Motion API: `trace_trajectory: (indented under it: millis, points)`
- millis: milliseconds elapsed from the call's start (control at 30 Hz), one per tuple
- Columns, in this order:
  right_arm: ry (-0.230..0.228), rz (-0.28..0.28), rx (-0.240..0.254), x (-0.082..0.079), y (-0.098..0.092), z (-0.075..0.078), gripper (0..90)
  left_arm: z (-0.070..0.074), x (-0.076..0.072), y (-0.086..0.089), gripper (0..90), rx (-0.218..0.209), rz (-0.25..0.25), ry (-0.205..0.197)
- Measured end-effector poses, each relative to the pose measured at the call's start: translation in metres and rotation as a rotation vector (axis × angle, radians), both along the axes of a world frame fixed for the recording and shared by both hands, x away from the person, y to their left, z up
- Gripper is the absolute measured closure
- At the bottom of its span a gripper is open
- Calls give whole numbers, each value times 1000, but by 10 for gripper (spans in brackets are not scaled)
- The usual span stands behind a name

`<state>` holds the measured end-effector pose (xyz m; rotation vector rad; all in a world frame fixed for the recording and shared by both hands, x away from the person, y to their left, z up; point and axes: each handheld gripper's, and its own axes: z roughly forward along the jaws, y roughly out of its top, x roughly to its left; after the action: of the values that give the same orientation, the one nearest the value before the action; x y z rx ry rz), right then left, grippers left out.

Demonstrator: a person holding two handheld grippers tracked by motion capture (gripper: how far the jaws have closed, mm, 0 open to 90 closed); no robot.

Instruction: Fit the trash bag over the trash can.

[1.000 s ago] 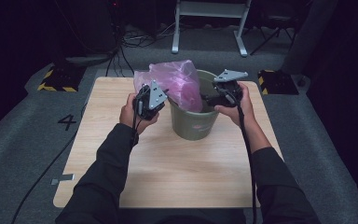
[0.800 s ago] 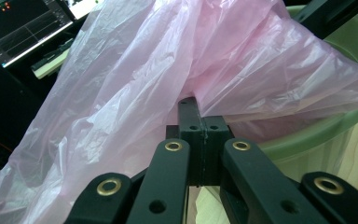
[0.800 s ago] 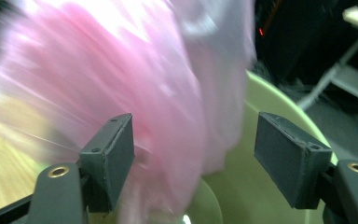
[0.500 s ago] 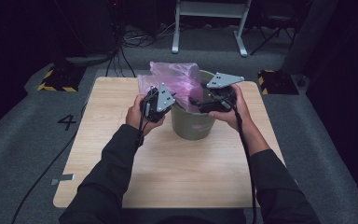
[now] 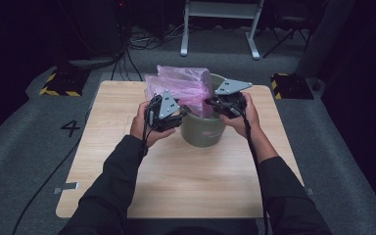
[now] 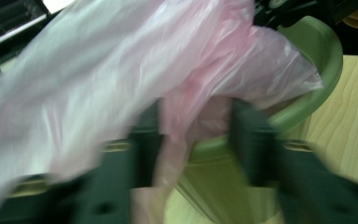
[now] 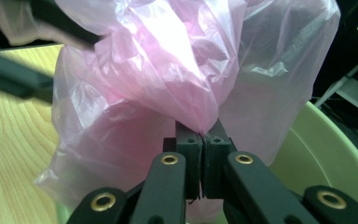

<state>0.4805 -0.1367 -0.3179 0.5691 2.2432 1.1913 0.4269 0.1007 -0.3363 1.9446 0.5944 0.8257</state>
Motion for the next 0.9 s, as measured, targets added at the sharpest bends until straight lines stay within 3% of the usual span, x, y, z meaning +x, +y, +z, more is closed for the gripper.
trace_trajectory:
  millis: [100,200,333,400,533,733,833,900]
  points:
    - [8,-14,0,1,-10,-1,889,0,-9,8,253,-46,-30,15]
    - [15,-30,-1,2,-18,-2,888,-2,-19,17,233,-40,-16,19]
    - [20,-40,8,3,-28,-3,888,-7,-26,32,216,-62,-6,26]
    - [24,-53,13,4,-33,-4,886,-10,-30,45,205,-94,6,38]
    - [32,-67,22,6,-40,-7,885,-11,-30,53,195,-93,23,41]
    - [40,-67,36,7,-48,-9,878,-5,-18,49,189,-102,-9,43]
    - [44,-74,35,7,-53,-10,872,-5,-11,43,263,-81,-4,39]
    - [44,-78,38,7,-56,-11,865,-5,-8,40,380,-76,-5,36]
